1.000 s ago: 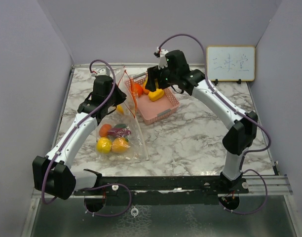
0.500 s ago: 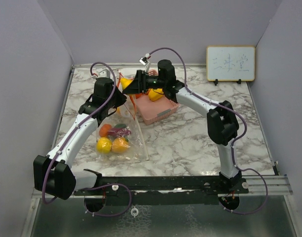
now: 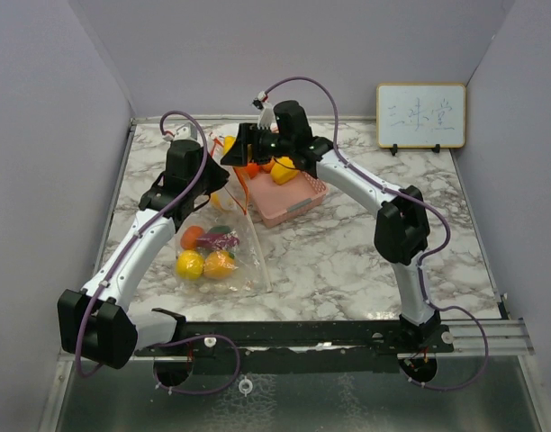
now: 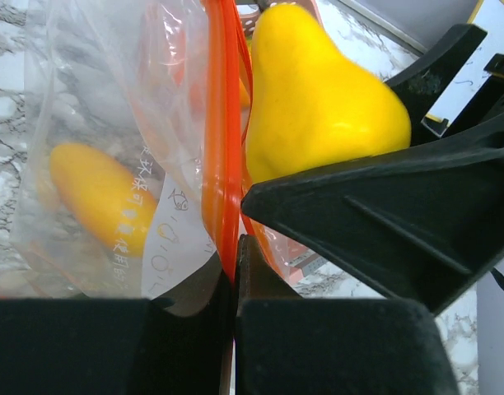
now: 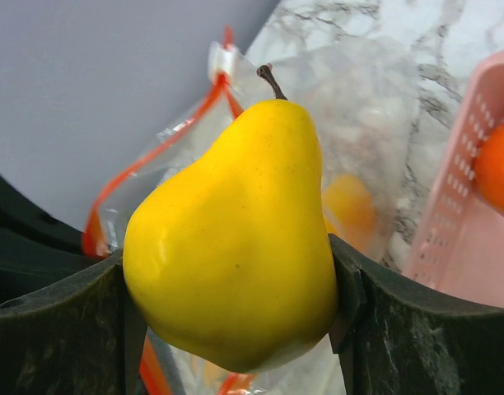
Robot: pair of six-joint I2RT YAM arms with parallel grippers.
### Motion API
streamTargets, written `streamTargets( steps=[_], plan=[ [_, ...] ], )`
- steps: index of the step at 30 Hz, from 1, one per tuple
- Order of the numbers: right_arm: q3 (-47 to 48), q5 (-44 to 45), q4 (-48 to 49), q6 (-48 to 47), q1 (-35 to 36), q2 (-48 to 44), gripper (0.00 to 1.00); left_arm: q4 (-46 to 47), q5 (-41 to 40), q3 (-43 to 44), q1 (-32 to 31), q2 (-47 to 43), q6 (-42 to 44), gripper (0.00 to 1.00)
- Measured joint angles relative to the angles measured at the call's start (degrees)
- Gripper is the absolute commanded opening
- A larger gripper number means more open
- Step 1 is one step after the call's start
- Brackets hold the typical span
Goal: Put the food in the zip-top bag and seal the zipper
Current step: Place the fake fruit in the zipper food storage bag.
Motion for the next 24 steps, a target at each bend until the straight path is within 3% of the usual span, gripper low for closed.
streamTargets(
  steps=[2, 6, 9, 15, 24],
  plan=[
    [-0.1, 1.8, -1.2, -2.6, 0.2, -0.2, 0.41, -0.1, -0.5, 0.2, 0.2, -0.2, 0.7, 0.0],
    [-11.6, 2.6, -0.6, -5.7, 0.4, -6.6, 0.4, -0.9, -1.0, 0.2, 0.6, -0.3, 1.7, 0.0],
    [-15.1, 0.8, 0.9, -6.6, 0.4, -10.8, 0.4, -0.9, -1.4, 0.2, 1.0, -0.4, 2.2, 0.0],
    [-15.0, -5.9, 5.4, -6.2, 0.4, -15.4, 0.39, 0.7, -1.4, -1.9, 1.4, -1.9, 3.2, 0.0],
    [-14.9, -14.2, 9.6, 0.6, 0.4, -14.1, 0.37, 4.7, -1.3, -7.1, 1.5, -5.7, 4.6, 0.0]
  ],
)
